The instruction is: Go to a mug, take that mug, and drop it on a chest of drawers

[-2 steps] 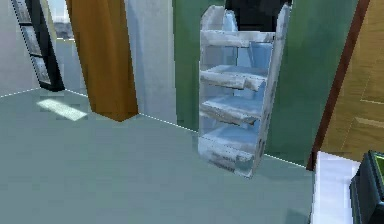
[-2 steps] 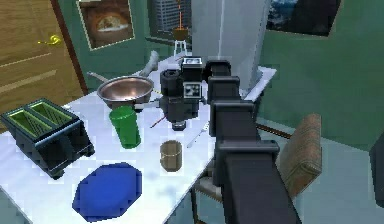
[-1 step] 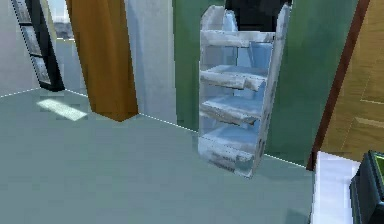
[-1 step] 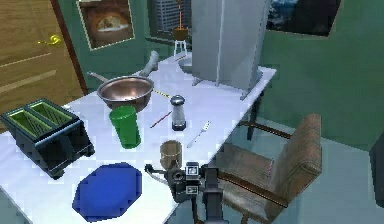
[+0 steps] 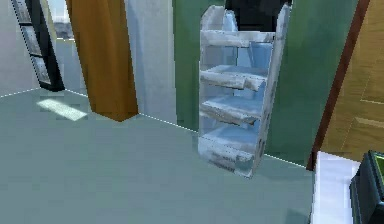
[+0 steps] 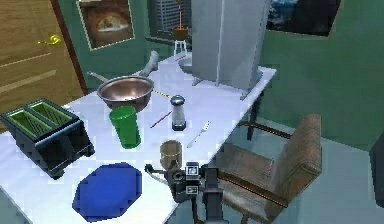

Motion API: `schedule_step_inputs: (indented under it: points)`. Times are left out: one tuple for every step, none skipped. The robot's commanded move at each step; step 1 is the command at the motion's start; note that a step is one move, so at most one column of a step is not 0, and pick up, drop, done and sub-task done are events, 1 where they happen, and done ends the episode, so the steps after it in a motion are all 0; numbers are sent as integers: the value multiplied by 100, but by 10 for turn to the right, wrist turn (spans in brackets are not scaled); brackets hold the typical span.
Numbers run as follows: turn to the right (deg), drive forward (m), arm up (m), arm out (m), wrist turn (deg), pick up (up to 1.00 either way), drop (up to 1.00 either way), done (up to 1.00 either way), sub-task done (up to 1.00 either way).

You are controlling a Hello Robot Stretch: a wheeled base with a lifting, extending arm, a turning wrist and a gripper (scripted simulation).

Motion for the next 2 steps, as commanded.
schedule_step_inputs:
  points:
    - [0,0,10,0,0,0,0,0,0]
    - [0,0,18,0,0,0,0,0,0]
